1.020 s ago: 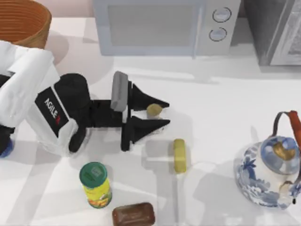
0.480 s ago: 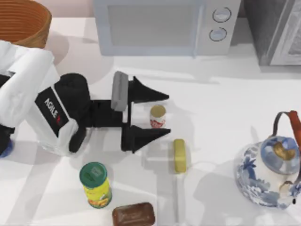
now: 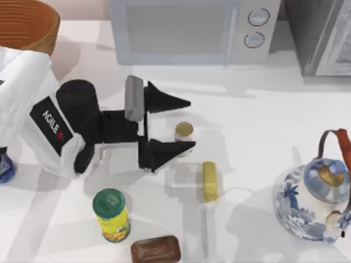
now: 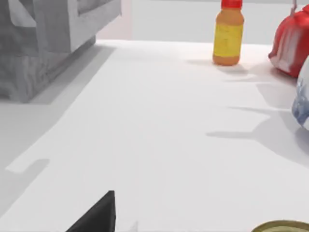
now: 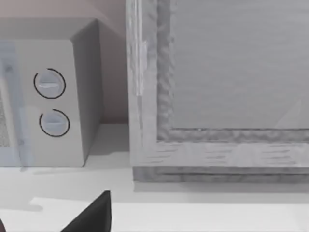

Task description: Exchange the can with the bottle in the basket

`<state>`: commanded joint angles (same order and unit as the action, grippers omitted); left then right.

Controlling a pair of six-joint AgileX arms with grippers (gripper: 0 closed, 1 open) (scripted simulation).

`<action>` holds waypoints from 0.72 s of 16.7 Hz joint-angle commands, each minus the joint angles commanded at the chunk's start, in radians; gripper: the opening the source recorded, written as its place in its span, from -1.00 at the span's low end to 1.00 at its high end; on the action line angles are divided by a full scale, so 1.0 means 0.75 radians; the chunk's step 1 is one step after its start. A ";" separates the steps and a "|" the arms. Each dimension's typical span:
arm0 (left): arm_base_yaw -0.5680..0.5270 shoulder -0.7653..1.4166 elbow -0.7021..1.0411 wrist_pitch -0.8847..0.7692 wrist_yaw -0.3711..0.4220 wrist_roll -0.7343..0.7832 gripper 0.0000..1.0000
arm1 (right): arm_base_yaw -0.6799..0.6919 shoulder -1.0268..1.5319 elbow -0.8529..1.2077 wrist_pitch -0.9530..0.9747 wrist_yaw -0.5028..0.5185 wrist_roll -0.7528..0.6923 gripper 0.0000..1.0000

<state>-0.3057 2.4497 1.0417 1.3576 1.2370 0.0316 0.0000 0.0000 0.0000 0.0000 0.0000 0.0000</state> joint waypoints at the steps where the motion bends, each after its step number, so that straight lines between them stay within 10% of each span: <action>1: 0.019 -0.055 -0.029 -0.041 -0.040 0.000 1.00 | 0.000 0.000 0.000 0.000 0.000 0.000 1.00; 12: 0.276 -1.476 -0.632 -0.874 -0.786 -0.006 1.00 | 0.000 0.000 0.000 0.000 0.000 0.000 1.00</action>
<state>-0.0984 1.3424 0.5675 0.7021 0.6477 0.0273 0.0000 0.0000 0.0000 0.0000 0.0000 0.0000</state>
